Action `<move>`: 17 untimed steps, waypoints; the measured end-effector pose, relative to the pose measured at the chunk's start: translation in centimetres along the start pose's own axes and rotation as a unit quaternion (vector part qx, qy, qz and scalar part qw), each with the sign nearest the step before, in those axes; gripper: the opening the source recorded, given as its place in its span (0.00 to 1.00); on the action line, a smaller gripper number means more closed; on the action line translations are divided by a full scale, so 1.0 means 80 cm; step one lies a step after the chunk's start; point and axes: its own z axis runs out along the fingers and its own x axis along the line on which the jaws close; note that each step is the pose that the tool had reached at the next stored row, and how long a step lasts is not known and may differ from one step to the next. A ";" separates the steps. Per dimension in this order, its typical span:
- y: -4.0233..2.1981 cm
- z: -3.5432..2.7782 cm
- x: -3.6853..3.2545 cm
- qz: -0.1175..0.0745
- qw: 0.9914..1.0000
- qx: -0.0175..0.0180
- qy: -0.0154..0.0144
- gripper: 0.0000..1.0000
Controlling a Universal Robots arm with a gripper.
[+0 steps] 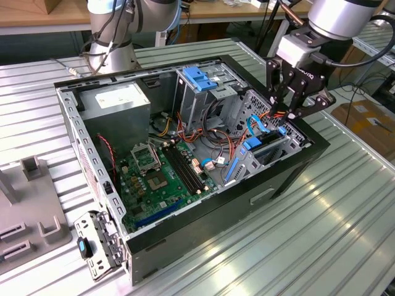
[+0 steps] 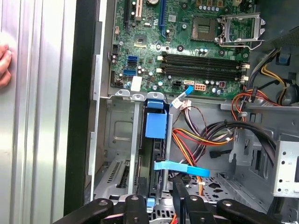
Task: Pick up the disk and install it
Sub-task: 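Insert the second disk wire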
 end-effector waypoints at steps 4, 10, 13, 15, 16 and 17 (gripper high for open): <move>-0.0070 0.0003 0.0006 0.000 1.000 0.000 0.000 0.36; -0.0204 0.0009 0.0017 0.000 1.000 0.000 0.000 0.36; -0.0267 0.0011 0.0023 0.000 1.000 0.000 0.000 0.36; -0.0301 0.0012 0.0026 0.000 1.000 0.000 0.000 0.36; -0.0317 0.0013 0.0027 0.000 1.000 0.000 0.000 0.36; -0.0337 0.0014 0.0029 0.000 1.000 0.000 0.000 0.36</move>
